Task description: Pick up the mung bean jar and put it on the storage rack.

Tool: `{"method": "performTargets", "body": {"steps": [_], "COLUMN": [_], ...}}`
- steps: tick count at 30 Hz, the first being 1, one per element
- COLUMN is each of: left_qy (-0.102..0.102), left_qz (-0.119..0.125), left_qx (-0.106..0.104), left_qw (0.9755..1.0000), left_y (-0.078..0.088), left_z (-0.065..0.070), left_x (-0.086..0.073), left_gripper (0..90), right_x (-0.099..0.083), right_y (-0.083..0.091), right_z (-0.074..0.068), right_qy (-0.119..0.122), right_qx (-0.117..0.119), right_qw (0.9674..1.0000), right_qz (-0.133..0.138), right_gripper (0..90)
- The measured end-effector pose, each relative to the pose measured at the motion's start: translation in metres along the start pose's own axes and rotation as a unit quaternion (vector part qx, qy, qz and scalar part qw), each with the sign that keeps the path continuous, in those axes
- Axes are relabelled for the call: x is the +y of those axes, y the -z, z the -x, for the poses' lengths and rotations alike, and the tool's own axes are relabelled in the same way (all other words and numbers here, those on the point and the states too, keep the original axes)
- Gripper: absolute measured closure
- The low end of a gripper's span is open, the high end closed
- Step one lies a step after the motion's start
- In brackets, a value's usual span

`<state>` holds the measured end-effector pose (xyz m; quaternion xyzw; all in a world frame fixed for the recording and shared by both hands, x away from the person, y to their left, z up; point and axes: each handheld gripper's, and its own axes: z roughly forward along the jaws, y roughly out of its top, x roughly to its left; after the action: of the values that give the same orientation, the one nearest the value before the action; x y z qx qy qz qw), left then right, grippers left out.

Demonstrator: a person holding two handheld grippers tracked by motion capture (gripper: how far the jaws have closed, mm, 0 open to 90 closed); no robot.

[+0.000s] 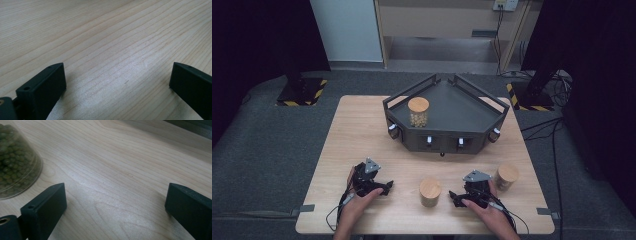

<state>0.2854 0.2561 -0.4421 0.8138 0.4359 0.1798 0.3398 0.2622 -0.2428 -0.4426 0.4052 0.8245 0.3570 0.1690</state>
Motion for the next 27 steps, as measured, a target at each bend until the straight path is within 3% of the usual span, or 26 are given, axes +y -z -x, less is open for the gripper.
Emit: {"method": "performTargets", "body": {"steps": [5, 17, 27], "left_qy": [0.0, 0.0, 0.0], "left_qz": [0.0, 0.0, 0.0], "left_qx": [-0.001, -0.001, 0.0], "left_qw": [1.0, 1.0, 1.0], "left_y": [0.0, 0.0, 0.0], "left_z": [0.0, 0.0, 0.0], "left_x": [0.0, 0.0, 0.0], "left_gripper": [0.0, 0.0, 0.0], "right_x": [-0.004, 0.012, 0.021], "right_y": [0.006, 0.051, 0.073], "right_z": [0.004, -0.014, -0.034], "right_qy": [-0.017, 0.013, 0.028], "right_qx": [0.005, -0.003, -0.007], "right_qw": [0.9996, 0.9989, 0.9983], "right_qz": [0.022, 0.044, 0.05], "right_gripper": [4.6, 4.2, 4.5]}}
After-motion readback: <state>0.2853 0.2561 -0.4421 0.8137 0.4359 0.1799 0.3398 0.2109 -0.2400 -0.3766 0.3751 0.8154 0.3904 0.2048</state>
